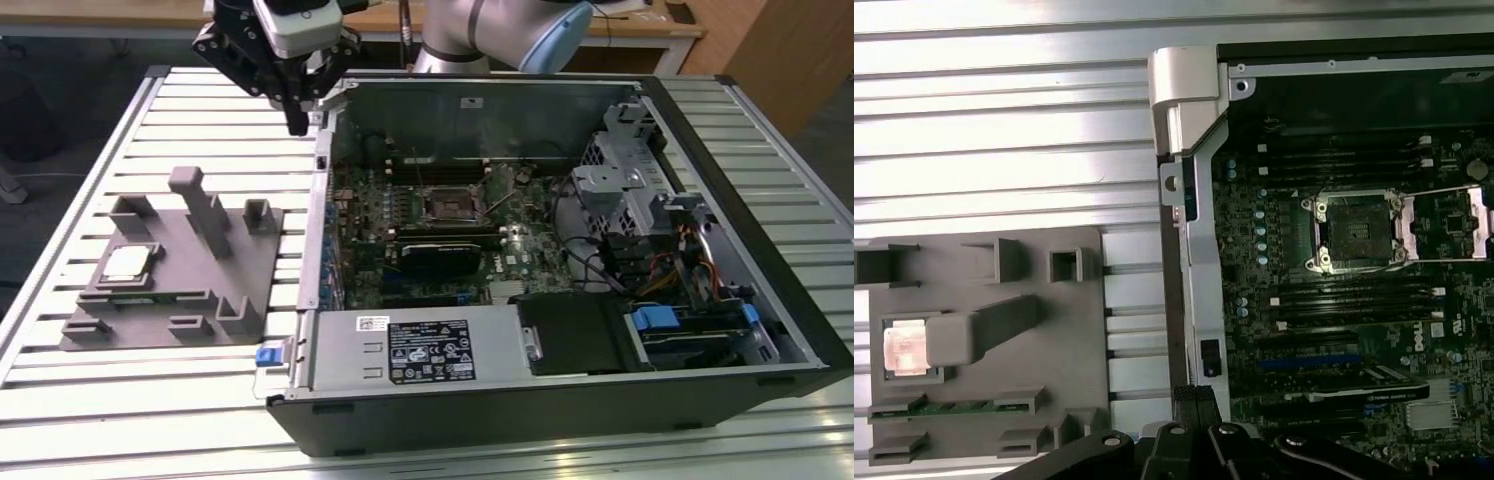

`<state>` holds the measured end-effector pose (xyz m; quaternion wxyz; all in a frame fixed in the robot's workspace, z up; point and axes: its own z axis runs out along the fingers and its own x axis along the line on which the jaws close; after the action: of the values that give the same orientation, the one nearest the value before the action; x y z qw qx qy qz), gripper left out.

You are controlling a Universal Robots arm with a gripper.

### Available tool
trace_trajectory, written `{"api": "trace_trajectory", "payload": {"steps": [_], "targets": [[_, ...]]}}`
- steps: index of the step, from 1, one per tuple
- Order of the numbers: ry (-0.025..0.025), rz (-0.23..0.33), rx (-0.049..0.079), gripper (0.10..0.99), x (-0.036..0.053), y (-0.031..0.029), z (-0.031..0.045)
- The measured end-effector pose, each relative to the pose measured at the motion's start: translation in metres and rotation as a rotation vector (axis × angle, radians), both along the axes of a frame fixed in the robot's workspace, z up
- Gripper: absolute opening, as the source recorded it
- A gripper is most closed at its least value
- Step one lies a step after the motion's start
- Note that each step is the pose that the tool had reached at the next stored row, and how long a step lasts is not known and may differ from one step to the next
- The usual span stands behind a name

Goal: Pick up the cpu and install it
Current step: 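Reach for the cpu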

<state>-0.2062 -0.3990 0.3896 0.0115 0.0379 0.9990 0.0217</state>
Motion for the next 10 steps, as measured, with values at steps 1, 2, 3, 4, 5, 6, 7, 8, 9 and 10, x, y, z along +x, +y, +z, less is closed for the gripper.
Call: {"api": "trace_trajectory", "payload": {"steps": [1,2,3,4,5,6,7,8,9,10], "targets": [[0.0001,0.000,0.000,0.106,-0.0009,0.0000,0.0000],[0.0001,0.000,0.000,0.106,-0.0018,0.0000,0.0000],[0.0001,0.000,0.000,0.106,-0.0026,0.0000,-0.0001],[0.0001,0.000,0.000,0.106,-0.0034,0.0000,-0.0002],[0.0001,0.000,0.000,0.106,-0.0042,0.0000,-0.0002],[0.0002,0.000,0.000,0.106,-0.0051,0.0000,-0.0002],[0.0003,0.000,0.000,0.106,-0.0059,0.0000,-0.0003],[0.0003,0.000,0.000,0.106,-0.0067,0.0000,-0.0003],[0.0004,0.000,0.000,0.106,-0.0075,0.0000,-0.0004],[0.0004,0.000,0.000,0.106,-0.0083,0.0000,-0.0004]]}}
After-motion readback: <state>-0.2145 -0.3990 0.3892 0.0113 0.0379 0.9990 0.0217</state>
